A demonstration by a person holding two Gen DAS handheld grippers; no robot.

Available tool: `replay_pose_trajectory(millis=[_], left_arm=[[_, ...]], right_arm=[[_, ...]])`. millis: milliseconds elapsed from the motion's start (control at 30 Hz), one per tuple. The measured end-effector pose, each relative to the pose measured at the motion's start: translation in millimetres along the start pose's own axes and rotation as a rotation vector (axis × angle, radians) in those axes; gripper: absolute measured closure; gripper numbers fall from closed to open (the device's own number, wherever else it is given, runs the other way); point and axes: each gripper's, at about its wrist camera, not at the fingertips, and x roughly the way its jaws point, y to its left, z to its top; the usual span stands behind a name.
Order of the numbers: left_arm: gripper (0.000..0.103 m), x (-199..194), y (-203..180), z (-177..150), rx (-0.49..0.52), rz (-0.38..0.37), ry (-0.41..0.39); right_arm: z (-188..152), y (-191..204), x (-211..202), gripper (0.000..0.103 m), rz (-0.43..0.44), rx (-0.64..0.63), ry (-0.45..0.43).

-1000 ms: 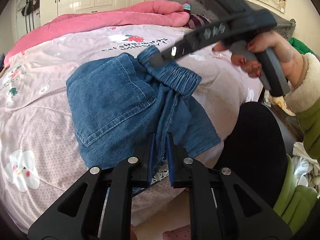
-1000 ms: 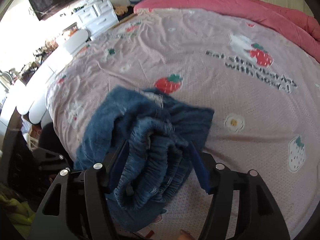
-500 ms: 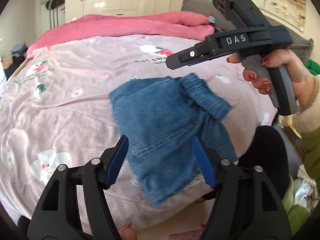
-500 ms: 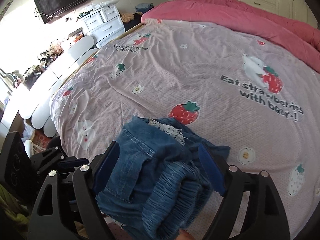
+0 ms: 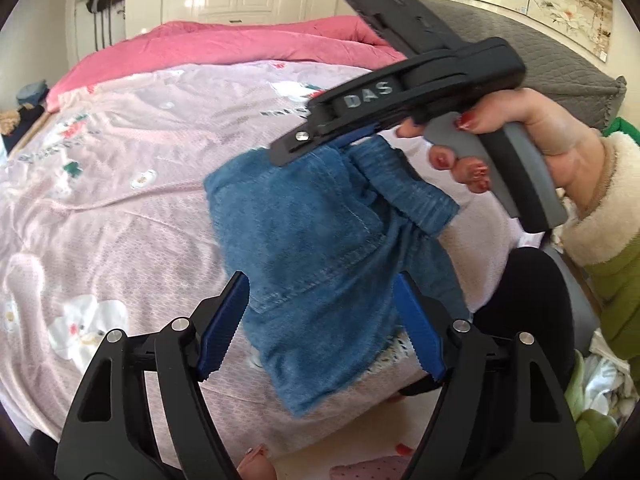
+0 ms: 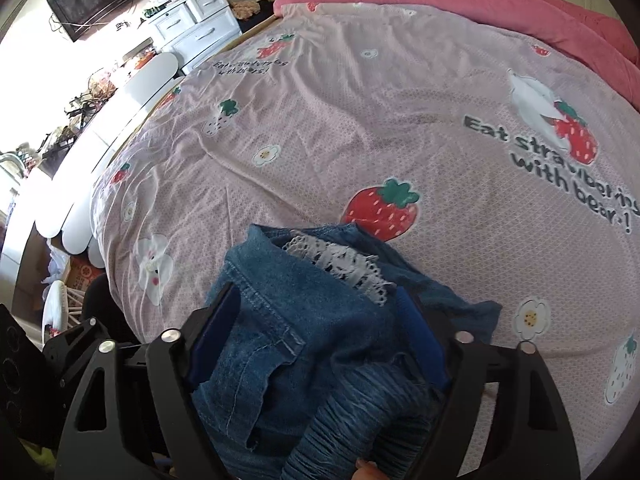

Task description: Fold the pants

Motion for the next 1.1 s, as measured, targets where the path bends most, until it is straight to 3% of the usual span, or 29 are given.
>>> replay_pose_trajectory(millis=[67, 133, 267, 400, 567, 667, 867, 967, 1100], left_arm=[[0.036, 1, -3, -1, 0.008, -0.022, 0.001], [0.036, 5, -8, -4, 0.029, -0.044, 0.014], [0.036, 15, -18, -11, 0.055, -0.076, 0.056], [0.043, 19, -24, -16, 0.076, -0.067, 0.071], [0.058, 19, -18, -16, 0.050, -0.073, 0.070], [0.059, 18, -11, -15, 0.022, -0.096, 0.068], [0.060, 6, -19, -18, 0.081, -0.122, 0.047], [0.073, 8, -28, -18, 0.119, -0.107, 0.039], [0.074, 12, -38, -16, 0.153, -0.100, 0.043]], right_arm=[[-2, 4, 7, 0.056, -0.013, -0.023, 0.021], [-5, 9, 11, 0.072, -0.018, -0.050, 0.030], [-8, 8, 8, 0.083, -0.026, -0.047, 0.000], [-10, 3, 0, 0.086, -0.017, -0.037, -0.028], [-11, 3, -4, 0.087, -0.016, -0.037, -0.043], [-11, 4, -4, 0.087, -0.021, -0.038, -0.044], [-10, 5, -7, 0.087, -0.025, -0.034, -0.054], [-9, 4, -8, 0.087, -0.028, -0.029, -0.061], [-8, 3, -8, 0.087, -0.033, -0.025, -0.068]])
